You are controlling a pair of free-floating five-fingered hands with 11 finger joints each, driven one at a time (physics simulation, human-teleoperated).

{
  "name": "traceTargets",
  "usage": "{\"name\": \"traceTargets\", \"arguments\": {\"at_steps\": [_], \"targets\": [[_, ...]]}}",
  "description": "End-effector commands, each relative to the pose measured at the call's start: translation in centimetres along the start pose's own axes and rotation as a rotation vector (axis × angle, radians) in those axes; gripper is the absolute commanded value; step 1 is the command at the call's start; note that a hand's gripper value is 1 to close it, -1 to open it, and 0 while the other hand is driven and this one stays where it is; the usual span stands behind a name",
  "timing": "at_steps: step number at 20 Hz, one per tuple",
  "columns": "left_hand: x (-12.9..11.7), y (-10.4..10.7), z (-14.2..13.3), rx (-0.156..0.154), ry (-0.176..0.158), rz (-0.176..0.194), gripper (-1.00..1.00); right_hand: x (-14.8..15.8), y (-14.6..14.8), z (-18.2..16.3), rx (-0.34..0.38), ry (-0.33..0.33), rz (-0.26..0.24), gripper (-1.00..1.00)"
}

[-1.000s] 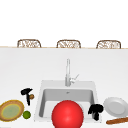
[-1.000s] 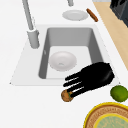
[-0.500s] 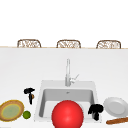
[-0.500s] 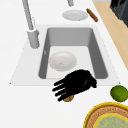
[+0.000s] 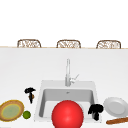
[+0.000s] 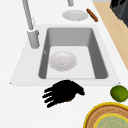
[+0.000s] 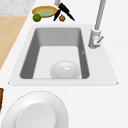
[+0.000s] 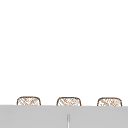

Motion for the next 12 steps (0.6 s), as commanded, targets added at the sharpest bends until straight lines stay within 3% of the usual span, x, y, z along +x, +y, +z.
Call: {"name": "traceTargets", "arguments": {"at_steps": [1,4,6,8,11,12], "targets": [[-0.9,-0.5,2.4,0.01,-0.007,0.002,-1.0,0.0,0.0,0.0,0.0,0.0,0.0,0.0],[-0.8,-0.3,1.3,0.016,-0.027,0.006,-1.0,0.0,0.0,0.0,0.0,0.0,0.0,0.0],[-1.9,-1.4,1.4,0.03,-0.013,0.034,-1.0,0.0,0.0,0.0,0.0,0.0,0.0,0.0],[-1.7,-1.2,1.9,0.036,-0.016,0.05,-1.0,0.0,0.0,0.0,0.0,0.0,0.0,0.0],[-1.5,-1.3,1.9,0.048,-0.003,0.046,-1.0,0.0,0.0,0.0,0.0,0.0,0.0,0.0],[-1.1,-1.6,1.9,0.052,0.002,0.041,1.0,0.0,0.0,0.0,0.0,0.0,0.0,0.0]]}}
